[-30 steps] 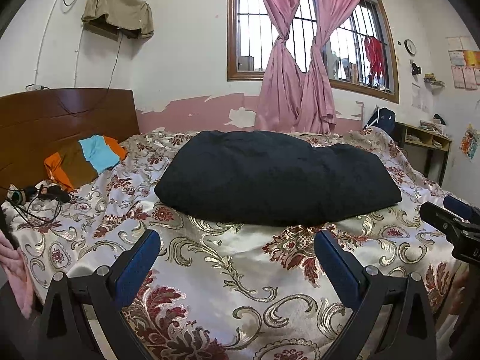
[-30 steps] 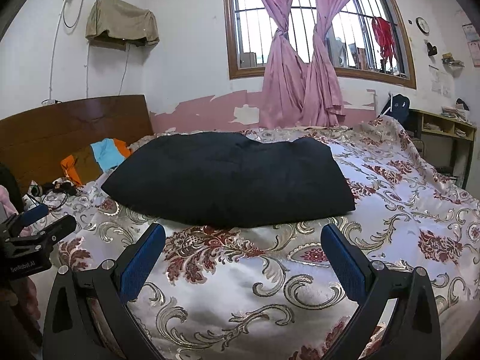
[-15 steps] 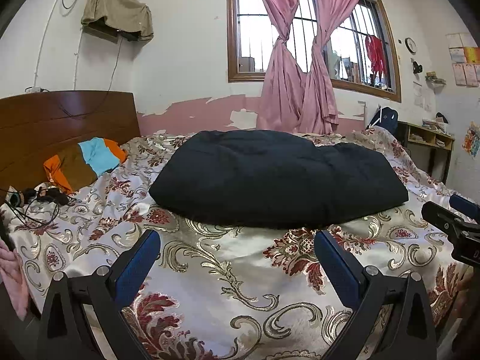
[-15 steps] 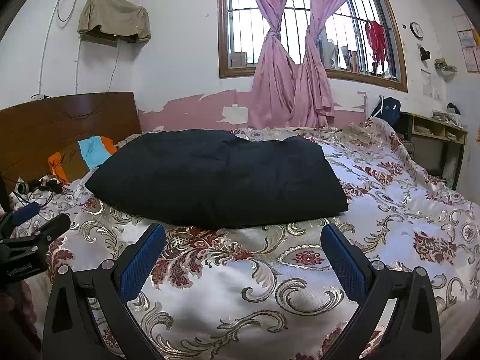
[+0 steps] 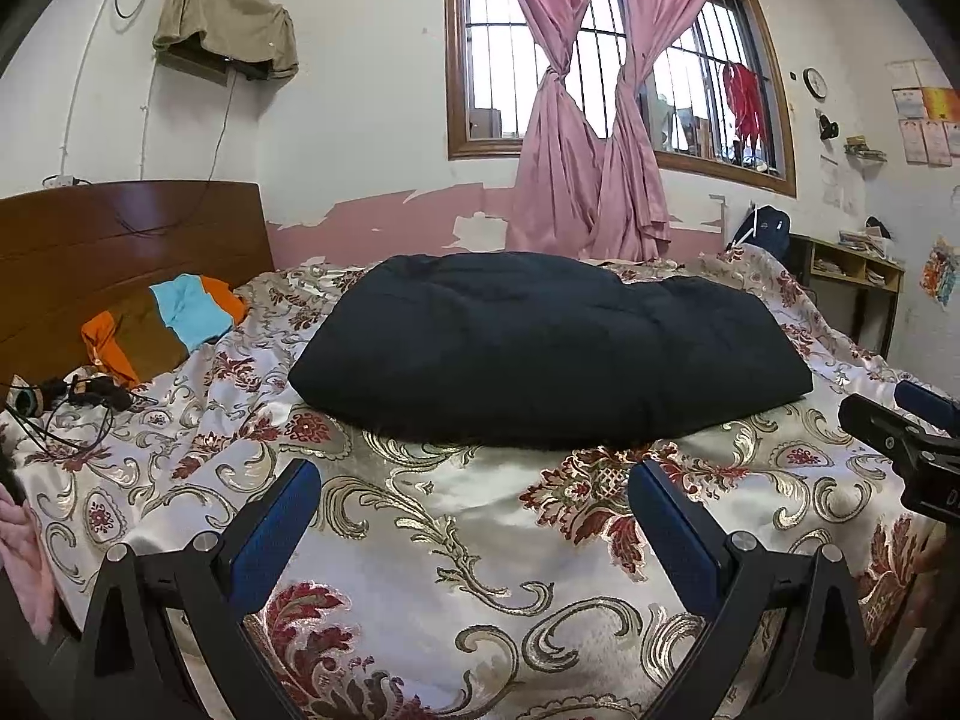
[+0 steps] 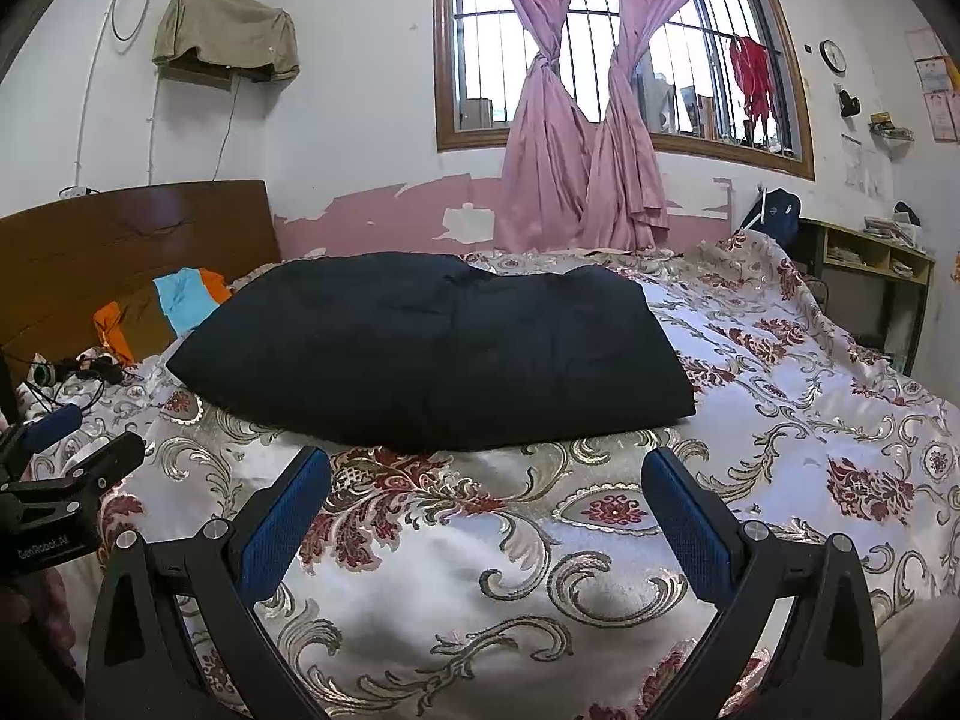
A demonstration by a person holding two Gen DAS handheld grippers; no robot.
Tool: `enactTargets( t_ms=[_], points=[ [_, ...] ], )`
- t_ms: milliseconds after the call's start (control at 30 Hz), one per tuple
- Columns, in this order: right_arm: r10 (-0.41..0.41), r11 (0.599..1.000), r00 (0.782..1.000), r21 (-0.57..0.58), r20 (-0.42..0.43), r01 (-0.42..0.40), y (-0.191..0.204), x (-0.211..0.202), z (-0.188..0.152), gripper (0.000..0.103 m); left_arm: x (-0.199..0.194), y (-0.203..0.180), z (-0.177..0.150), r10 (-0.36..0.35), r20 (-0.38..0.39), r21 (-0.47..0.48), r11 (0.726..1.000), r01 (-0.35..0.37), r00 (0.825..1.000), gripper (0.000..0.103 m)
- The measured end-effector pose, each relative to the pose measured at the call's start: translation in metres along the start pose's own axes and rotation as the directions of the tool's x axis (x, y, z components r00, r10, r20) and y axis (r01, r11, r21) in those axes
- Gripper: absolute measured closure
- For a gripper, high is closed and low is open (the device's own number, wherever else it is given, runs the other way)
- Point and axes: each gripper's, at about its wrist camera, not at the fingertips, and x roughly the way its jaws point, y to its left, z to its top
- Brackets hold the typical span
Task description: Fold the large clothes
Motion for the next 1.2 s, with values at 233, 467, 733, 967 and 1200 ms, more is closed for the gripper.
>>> enactTargets(
  t_ms=[233,467,733,967,1200],
  points=[
    [0.000,1.000,1.000,0.000,0.000,0.000,0.0001,0.0000,-0.0001,0.001,0.0003,0.0004,-0.0001,-0.003,0.003,-0.001,1.000,0.003,1.000,0.000],
    [0.000,1.000,1.000,0.000,0.001,0.000,0.0007,-0.0001,-0.0002,0.001,0.0001,0.0041,-0.0015,-0.005,0.010,-0.005,1.000,0.005,1.000,0.000],
    [-0.001,1.000,1.000,0.001,0.000,0.001,0.0006,-0.0001,-0.0002,0.001,-0.0017,0.0055,-0.0004,-0.006,0.015,-0.005,1.000,0.006,1.000,0.000],
    [0.000,1.000,1.000,0.001,0.000,0.000,0.0004,0.0000,0.0000,0.001,-0.0019,0.0050,-0.0006,-0.006,0.016,-0.005,1.000,0.006,1.000,0.000],
    [0.000,1.000,1.000,0.001,0.000,0.000,0.0003,-0.0001,-0.0001,0.001,-0.0019,0.0049,-0.0008,-0.006,0.016,-0.004,1.000,0.006,1.000,0.000]
  ],
)
